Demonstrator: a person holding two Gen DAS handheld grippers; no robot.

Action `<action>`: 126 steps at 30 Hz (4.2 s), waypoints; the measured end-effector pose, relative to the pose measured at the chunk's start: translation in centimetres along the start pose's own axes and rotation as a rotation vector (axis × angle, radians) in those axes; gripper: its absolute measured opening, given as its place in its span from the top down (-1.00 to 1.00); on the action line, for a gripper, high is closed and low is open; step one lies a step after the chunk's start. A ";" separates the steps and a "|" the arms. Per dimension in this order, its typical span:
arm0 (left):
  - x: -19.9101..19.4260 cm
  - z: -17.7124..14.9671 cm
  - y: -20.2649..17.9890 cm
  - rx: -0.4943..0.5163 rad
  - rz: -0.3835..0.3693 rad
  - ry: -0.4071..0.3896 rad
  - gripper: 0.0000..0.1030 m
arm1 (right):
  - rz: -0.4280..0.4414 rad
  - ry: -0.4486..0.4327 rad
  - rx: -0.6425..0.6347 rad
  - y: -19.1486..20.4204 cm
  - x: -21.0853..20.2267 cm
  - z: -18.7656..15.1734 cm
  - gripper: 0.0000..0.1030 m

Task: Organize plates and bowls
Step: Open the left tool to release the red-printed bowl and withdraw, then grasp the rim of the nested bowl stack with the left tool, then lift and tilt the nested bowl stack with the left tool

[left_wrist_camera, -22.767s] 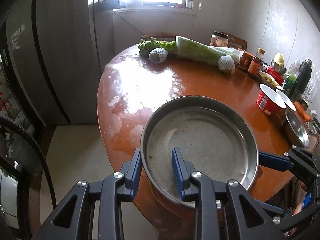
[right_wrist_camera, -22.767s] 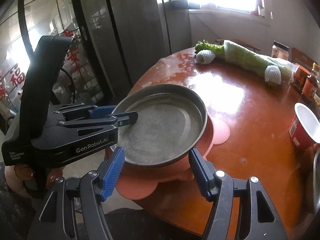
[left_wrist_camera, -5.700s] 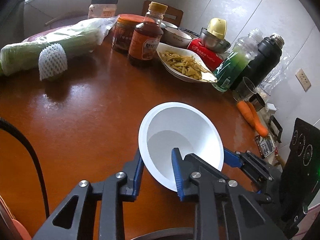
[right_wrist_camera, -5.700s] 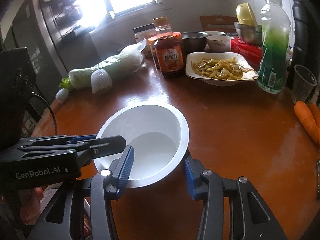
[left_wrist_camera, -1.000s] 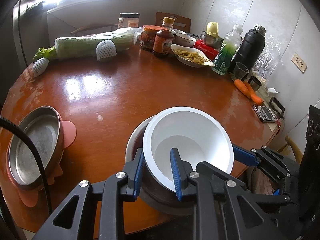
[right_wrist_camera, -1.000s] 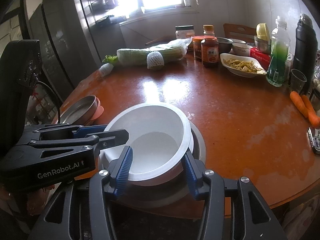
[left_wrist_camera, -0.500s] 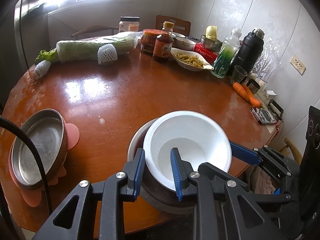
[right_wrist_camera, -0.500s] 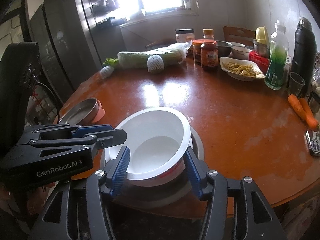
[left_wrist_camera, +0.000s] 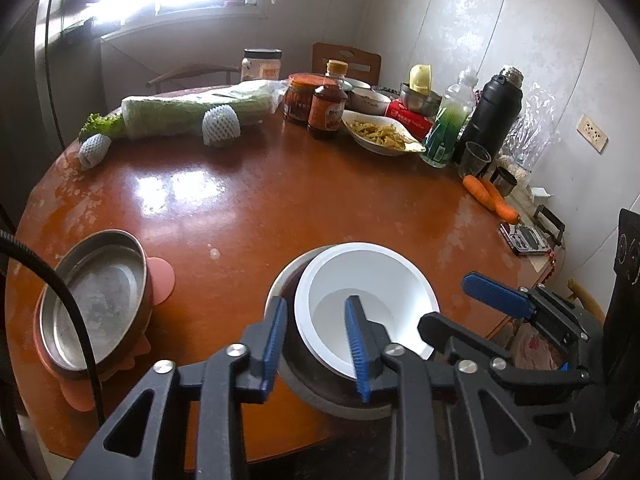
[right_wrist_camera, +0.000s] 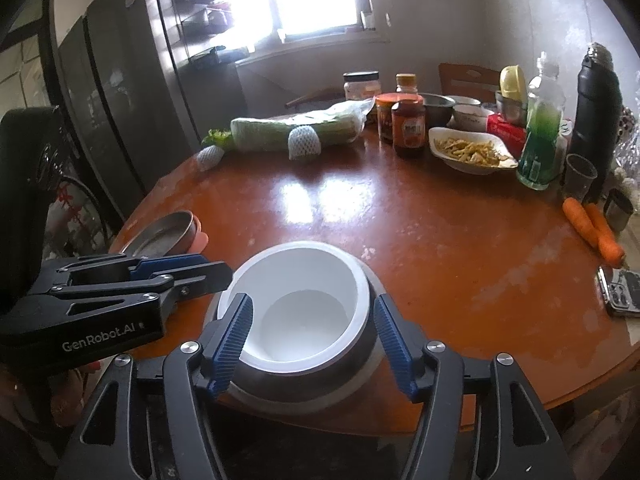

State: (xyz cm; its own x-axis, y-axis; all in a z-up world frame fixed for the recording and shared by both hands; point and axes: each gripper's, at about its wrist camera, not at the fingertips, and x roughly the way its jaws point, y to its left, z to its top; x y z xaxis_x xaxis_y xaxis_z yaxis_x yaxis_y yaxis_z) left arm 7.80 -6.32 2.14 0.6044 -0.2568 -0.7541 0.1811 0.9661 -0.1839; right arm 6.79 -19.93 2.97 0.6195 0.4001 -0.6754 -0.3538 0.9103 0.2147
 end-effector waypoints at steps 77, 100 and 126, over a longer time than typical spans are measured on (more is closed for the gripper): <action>7.0 -1.0 2.5 -0.164 -0.089 0.128 -0.33 | 0.044 0.108 0.131 -2.8 5.0 -1.9 -0.45; 8.0 -1.2 2.2 -0.157 -0.091 0.141 -0.08 | 0.051 0.126 0.134 -2.6 5.8 -2.4 -0.32; 7.8 -1.2 2.3 -0.149 -0.108 0.156 -0.06 | 0.060 0.118 0.120 -2.5 6.3 -2.3 -0.29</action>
State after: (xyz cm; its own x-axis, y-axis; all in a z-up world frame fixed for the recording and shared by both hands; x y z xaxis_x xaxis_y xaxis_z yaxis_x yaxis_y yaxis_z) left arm 11.98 -6.11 -4.98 0.4590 -0.3627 -0.8111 0.1148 0.9294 -0.3507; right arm 10.02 -19.94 -3.43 0.5111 0.4453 -0.7352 -0.2971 0.8941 0.3350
